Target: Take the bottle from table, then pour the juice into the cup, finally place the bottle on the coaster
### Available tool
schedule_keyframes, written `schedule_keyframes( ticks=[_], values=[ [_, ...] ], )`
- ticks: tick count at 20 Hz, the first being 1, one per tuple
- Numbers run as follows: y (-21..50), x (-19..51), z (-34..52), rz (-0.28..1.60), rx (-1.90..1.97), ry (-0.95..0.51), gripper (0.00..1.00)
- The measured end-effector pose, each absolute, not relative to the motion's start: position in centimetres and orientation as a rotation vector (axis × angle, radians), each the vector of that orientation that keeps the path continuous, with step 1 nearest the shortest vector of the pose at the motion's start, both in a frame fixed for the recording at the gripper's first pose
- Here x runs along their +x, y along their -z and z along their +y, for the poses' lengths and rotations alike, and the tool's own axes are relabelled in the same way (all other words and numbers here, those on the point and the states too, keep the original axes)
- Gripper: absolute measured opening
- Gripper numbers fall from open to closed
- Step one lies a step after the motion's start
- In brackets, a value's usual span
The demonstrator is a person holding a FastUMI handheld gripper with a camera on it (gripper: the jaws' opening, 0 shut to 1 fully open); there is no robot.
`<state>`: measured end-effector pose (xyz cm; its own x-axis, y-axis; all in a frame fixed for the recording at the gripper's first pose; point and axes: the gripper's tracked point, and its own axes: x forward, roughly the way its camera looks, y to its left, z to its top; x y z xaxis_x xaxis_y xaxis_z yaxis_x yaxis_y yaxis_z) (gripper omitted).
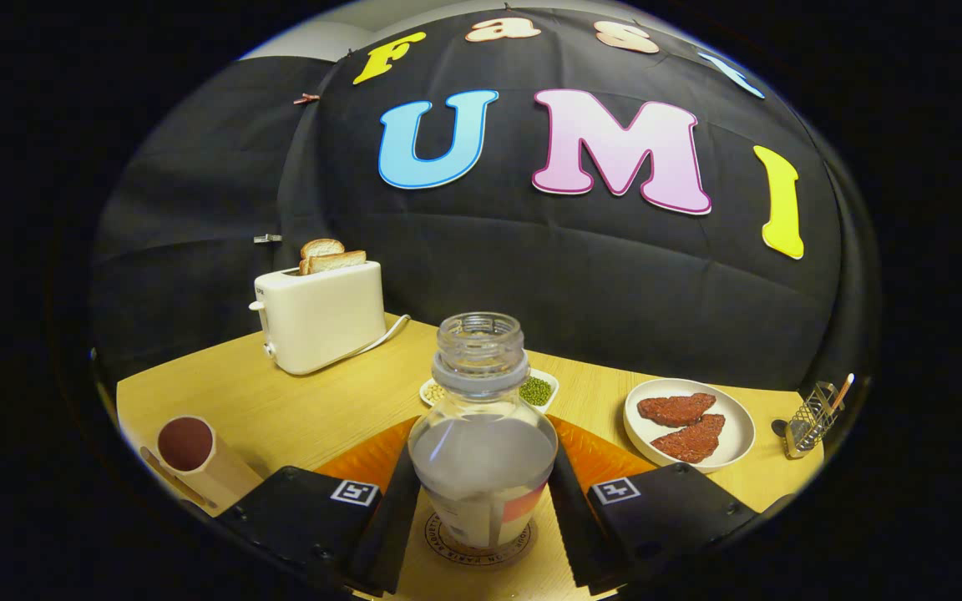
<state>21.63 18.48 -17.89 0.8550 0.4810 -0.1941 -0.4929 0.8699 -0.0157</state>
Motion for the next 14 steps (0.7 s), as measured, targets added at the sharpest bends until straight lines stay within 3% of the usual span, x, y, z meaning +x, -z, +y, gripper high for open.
schedule_keyframes(
  ticks=[3, 6, 14],
  values=[
    [18.5, 21.4, 18.3, 0.212, -0.071, -0.515, 0.79],
    [18.4, 20.7, 18.0, 0.222, -0.088, -0.519, 1.0],
    [15.8, 17.7, 16.3, 0.192, -0.114, -0.538, 0.99]
  ],
)
